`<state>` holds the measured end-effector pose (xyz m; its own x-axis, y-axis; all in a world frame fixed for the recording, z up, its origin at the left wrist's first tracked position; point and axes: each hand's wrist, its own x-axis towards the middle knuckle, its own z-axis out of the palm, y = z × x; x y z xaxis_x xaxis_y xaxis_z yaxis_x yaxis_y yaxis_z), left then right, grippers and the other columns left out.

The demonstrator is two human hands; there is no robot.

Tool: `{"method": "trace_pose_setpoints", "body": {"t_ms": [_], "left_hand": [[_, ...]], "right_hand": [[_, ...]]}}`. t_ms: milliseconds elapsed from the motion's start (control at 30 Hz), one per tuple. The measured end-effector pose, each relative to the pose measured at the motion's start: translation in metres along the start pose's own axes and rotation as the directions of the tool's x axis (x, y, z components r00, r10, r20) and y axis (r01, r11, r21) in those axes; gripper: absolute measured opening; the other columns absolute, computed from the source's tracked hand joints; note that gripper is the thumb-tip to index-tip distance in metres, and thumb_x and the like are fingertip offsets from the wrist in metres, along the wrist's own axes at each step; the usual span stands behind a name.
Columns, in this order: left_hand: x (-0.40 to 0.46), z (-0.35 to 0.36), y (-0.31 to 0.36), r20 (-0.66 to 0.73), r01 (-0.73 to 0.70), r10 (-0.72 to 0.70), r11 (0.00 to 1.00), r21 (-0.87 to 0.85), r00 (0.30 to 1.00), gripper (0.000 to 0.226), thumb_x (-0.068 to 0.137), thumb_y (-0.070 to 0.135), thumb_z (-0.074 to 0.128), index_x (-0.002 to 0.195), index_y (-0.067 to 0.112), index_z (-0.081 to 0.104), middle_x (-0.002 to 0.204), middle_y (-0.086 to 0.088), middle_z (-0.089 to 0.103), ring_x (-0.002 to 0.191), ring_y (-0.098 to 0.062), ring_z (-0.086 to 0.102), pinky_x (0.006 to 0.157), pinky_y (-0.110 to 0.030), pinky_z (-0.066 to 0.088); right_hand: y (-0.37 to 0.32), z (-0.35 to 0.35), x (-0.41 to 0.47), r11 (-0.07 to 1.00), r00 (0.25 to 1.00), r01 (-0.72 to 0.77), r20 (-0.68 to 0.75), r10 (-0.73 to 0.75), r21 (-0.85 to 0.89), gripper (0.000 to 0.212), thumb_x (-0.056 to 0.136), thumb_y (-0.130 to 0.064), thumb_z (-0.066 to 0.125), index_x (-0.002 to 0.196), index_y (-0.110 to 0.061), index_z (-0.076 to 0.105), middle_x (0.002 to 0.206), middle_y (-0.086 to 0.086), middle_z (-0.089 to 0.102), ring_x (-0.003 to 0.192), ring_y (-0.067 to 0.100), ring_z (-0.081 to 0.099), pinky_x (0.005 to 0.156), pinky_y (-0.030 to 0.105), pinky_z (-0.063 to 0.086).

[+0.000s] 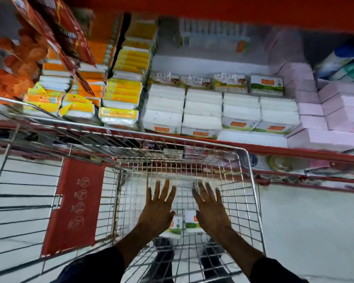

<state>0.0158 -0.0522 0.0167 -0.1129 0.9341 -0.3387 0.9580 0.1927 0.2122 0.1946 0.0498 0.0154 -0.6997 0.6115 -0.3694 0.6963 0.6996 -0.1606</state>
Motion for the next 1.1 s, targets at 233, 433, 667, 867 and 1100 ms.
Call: {"method": "trace_pose_setpoints", "body": {"t_ms": [233, 433, 667, 867, 1100], "left_hand": [[0.006, 0.066, -0.009, 0.429, 0.054, -0.057, 0.998, 0.019, 0.901, 0.064, 0.097, 0.009, 0.052, 0.153, 0.01, 0.021, 0.162, -0.014, 0.021, 0.148, -0.035, 0.019, 0.119, -0.048, 0.025], [0.017, 0.073, -0.016, 0.409, 0.115, -0.06, 0.987, -0.112, 0.91, 0.049, 0.085, -0.009, 0.052, 0.13, 0.009, 0.053, 0.127, -0.014, 0.054, 0.118, -0.032, 0.055, 0.096, -0.043, 0.05], [0.003, 0.042, -0.019, 0.359, 0.1, -0.011, 0.969, -0.228, 0.933, 0.032, 0.085, -0.001, 0.056, 0.113, 0.01, 0.065, 0.12, -0.012, 0.062, 0.114, -0.029, 0.057, 0.094, -0.038, 0.046], [-0.01, -0.028, -0.011, 0.097, 0.061, -0.042, 0.979, -0.195, 0.994, 0.035, 0.087, 0.0, 0.061, 0.117, 0.018, 0.067, 0.122, -0.004, 0.063, 0.107, -0.024, 0.064, 0.09, -0.036, 0.053], [-0.014, -0.14, 0.008, -0.262, 0.013, -0.034, 0.997, -0.082, 0.964, 0.035, 0.072, -0.007, 0.076, 0.1, 0.014, 0.074, 0.097, -0.003, 0.07, 0.08, -0.023, 0.07, 0.064, -0.036, 0.062]], "right_hand": [[0.007, 0.045, 0.012, 0.997, 0.942, -0.026, 0.331, 0.049, -0.071, 0.053, 0.086, -0.005, 0.054, 0.137, -0.008, 0.043, 0.143, 0.015, 0.046, 0.132, 0.033, 0.04, 0.11, 0.044, 0.032], [0.013, 0.045, 0.025, 0.998, 0.95, -0.021, 0.311, 0.04, -0.066, 0.038, 0.085, -0.004, 0.059, 0.122, -0.008, 0.052, 0.123, 0.013, 0.058, 0.115, 0.032, 0.053, 0.092, 0.039, 0.044], [0.018, 0.017, 0.01, 0.994, 0.955, -0.062, 0.295, 0.033, 0.092, 0.025, 0.085, -0.01, 0.062, 0.109, -0.008, 0.06, 0.118, 0.012, 0.063, 0.112, 0.031, 0.056, 0.092, 0.037, 0.044], [0.013, -0.043, -0.005, 0.986, 0.996, -0.086, 0.045, 0.08, 0.145, 0.026, 0.074, -0.002, 0.066, 0.098, -0.01, 0.069, 0.099, 0.012, 0.07, 0.094, 0.033, 0.065, 0.078, 0.035, 0.052], [0.018, -0.162, -0.023, 0.986, 0.935, -0.105, -0.326, 0.141, 0.128, 0.031, 0.06, -0.005, 0.08, 0.086, -0.021, 0.074, 0.088, 0.0, 0.075, 0.082, 0.023, 0.07, 0.07, 0.033, 0.057]]}}
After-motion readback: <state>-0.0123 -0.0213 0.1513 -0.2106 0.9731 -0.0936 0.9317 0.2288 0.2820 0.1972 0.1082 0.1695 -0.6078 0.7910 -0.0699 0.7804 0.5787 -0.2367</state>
